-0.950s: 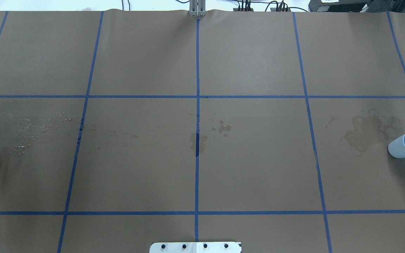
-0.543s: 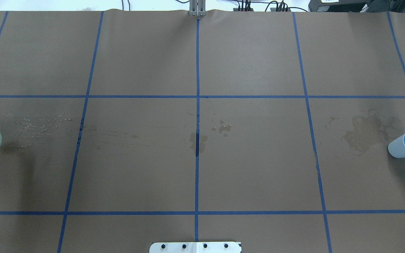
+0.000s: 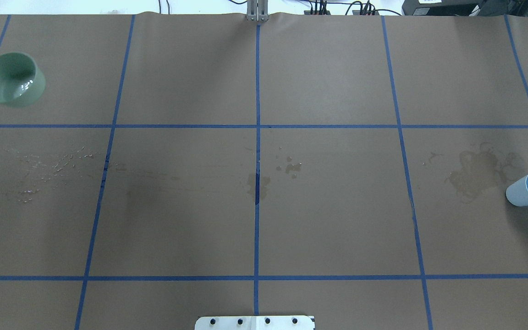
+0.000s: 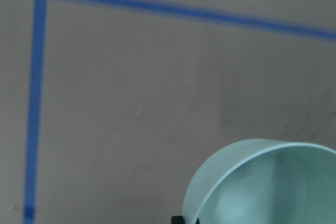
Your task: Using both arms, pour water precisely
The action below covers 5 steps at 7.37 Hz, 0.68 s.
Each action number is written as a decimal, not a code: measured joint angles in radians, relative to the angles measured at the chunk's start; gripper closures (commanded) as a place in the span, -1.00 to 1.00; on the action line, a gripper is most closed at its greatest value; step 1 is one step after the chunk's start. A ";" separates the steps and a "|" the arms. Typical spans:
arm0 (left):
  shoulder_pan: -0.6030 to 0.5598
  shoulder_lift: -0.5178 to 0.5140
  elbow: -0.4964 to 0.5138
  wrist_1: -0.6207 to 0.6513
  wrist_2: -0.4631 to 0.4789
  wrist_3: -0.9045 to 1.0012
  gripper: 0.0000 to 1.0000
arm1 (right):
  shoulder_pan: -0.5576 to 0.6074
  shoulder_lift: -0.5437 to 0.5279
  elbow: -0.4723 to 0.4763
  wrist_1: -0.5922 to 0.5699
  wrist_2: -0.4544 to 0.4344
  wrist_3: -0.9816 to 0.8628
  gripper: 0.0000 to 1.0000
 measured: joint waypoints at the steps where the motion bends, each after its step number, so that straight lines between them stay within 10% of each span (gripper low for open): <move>1: 0.081 -0.128 -0.010 0.079 0.040 -0.156 1.00 | 0.000 0.004 0.000 0.000 -0.001 0.000 -0.99; 5: 0.452 -0.424 0.122 -0.077 0.292 -0.760 1.00 | 0.000 0.007 -0.004 0.000 -0.002 -0.001 -0.99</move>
